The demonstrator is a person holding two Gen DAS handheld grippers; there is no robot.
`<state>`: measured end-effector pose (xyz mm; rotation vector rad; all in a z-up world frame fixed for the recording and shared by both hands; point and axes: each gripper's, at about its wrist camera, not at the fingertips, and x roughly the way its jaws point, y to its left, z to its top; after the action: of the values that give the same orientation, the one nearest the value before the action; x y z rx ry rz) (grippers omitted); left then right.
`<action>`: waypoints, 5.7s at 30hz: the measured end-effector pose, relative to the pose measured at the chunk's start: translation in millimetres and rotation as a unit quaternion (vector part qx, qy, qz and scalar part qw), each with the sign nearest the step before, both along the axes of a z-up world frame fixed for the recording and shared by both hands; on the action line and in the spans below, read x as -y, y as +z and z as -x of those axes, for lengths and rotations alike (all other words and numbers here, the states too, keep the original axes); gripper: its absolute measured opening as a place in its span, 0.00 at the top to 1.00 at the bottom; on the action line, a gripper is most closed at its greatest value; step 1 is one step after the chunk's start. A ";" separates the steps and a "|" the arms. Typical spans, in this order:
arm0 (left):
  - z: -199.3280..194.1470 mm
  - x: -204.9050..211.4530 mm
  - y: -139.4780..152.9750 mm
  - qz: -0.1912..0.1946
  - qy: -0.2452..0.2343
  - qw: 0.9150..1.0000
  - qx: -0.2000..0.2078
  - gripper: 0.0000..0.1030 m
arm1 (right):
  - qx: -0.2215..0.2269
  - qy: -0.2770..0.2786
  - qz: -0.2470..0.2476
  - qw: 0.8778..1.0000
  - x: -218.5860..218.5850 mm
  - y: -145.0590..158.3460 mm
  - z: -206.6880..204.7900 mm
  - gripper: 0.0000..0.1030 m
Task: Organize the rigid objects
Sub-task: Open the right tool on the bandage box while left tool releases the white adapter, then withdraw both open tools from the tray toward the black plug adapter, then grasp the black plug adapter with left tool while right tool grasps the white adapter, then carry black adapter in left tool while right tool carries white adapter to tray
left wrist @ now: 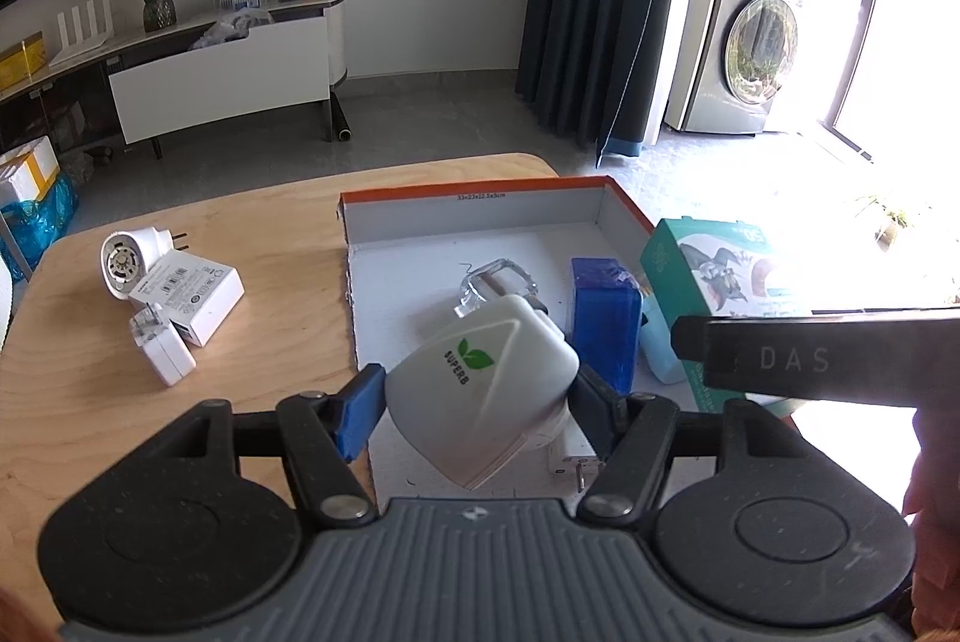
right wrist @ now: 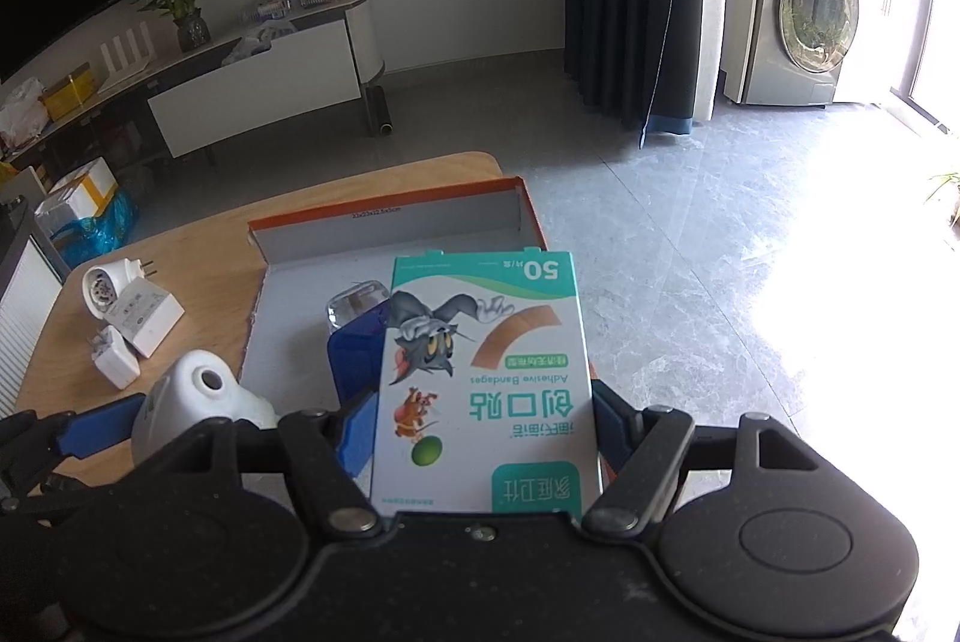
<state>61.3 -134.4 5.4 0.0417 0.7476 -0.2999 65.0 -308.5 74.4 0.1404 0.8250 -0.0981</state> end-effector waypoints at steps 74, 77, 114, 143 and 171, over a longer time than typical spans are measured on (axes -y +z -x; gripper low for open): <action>11.5 -137.7 4.6 -0.007 0.121 0.993 -0.003 0.23 | -0.011 0.134 -0.006 0.991 -134.7 -7.1 -8.0 0.19; 12.9 -145.9 1.8 -0.005 0.125 0.992 -0.005 0.23 | -0.013 0.142 -0.007 0.990 -141.8 -9.2 -9.3 0.19; 12.4 -161.1 -69.9 -0.026 0.109 0.993 -0.020 0.27 | -0.032 0.172 -0.024 0.984 -161.6 -36.2 -15.4 0.19; -25.2 -222.2 -35.1 0.016 0.184 0.983 0.003 0.41 | -0.030 0.272 -0.057 0.960 -241.2 -58.3 -123.5 0.34; -18.0 -211.5 -8.4 0.027 0.201 0.979 0.005 0.41 | 0.009 0.244 -0.022 0.970 -233.3 -23.9 -66.8 0.66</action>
<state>79.4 77.1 -3.0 -0.1581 0.7190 0.0652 131.8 -75.2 50.4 -0.0232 0.8242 0.3847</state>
